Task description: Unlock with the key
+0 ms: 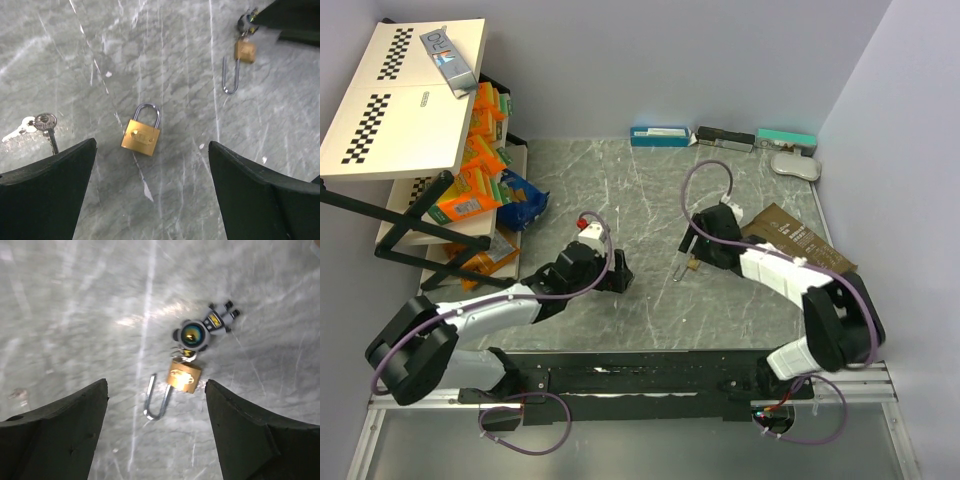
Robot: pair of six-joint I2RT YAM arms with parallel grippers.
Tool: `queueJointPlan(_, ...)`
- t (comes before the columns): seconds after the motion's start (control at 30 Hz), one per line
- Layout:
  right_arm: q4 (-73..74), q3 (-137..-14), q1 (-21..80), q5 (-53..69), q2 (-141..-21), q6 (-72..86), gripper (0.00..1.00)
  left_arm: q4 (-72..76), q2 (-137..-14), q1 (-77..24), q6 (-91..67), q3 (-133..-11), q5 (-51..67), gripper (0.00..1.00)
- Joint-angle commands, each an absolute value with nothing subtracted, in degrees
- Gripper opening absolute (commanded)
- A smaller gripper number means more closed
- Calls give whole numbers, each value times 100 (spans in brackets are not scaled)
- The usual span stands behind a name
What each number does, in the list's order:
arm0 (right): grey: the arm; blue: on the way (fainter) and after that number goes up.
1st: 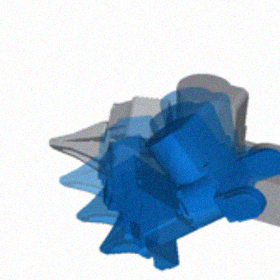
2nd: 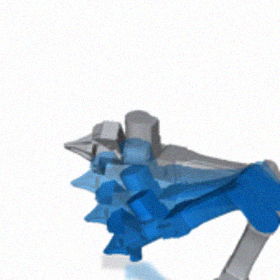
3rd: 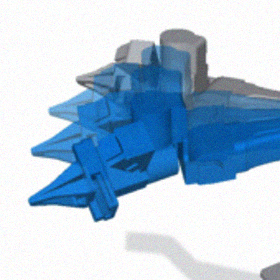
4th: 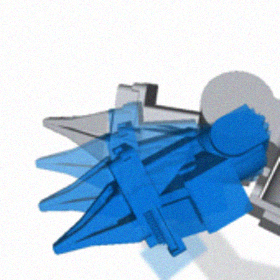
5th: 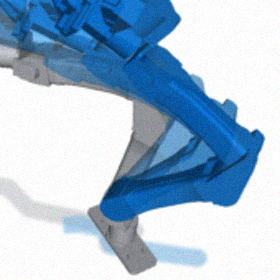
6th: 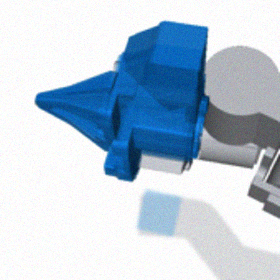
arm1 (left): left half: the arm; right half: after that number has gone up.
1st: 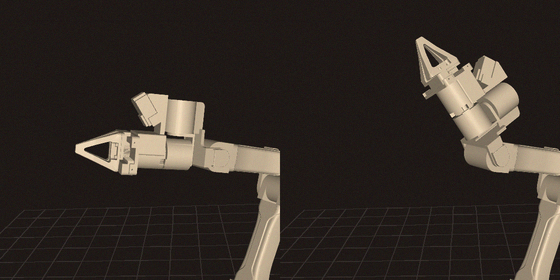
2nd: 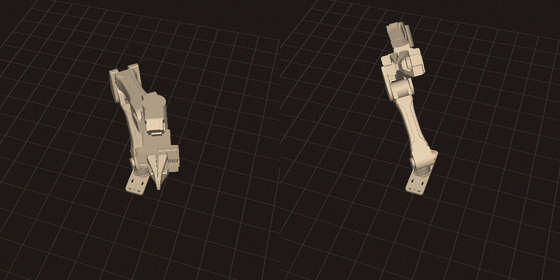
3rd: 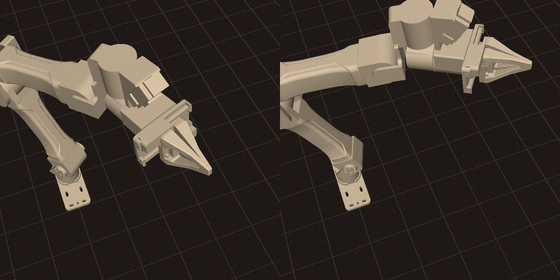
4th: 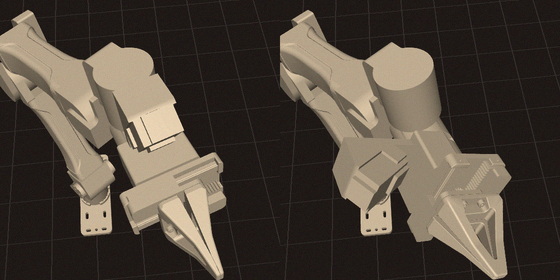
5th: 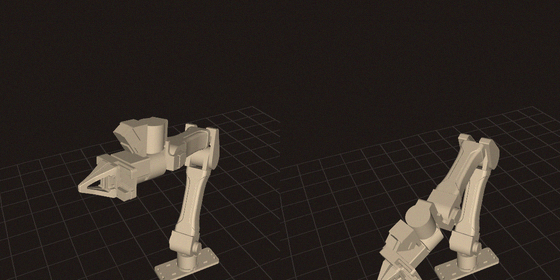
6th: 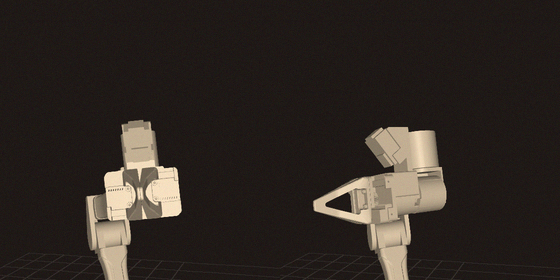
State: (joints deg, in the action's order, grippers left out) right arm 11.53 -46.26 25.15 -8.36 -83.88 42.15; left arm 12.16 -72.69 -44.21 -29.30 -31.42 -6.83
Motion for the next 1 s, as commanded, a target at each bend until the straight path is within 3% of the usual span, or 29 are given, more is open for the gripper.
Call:
queueJointPlan(0.0, 861, -4395, 2242, -256, -7316, 3718, 85, 976, -7505, -4359, -2663, -3436, -360, 99)
queueJointPlan(0.37, 940, -3894, 2197, 527, -5582, 3041, 84, 326, -8059, -3446, -3005, -3919, -922, 99)
queueJointPlan(0.7, 932, -3612, 2197, 615, -5265, 2927, 83, 36, -8963, -3129, -3366, -4385, -853, 74)
queueJointPlan(0.97, 861, -3481, 2197, 615, -5229, 2979, 83, 185, -9360, -3120, -3454, -4614, -668, 68)
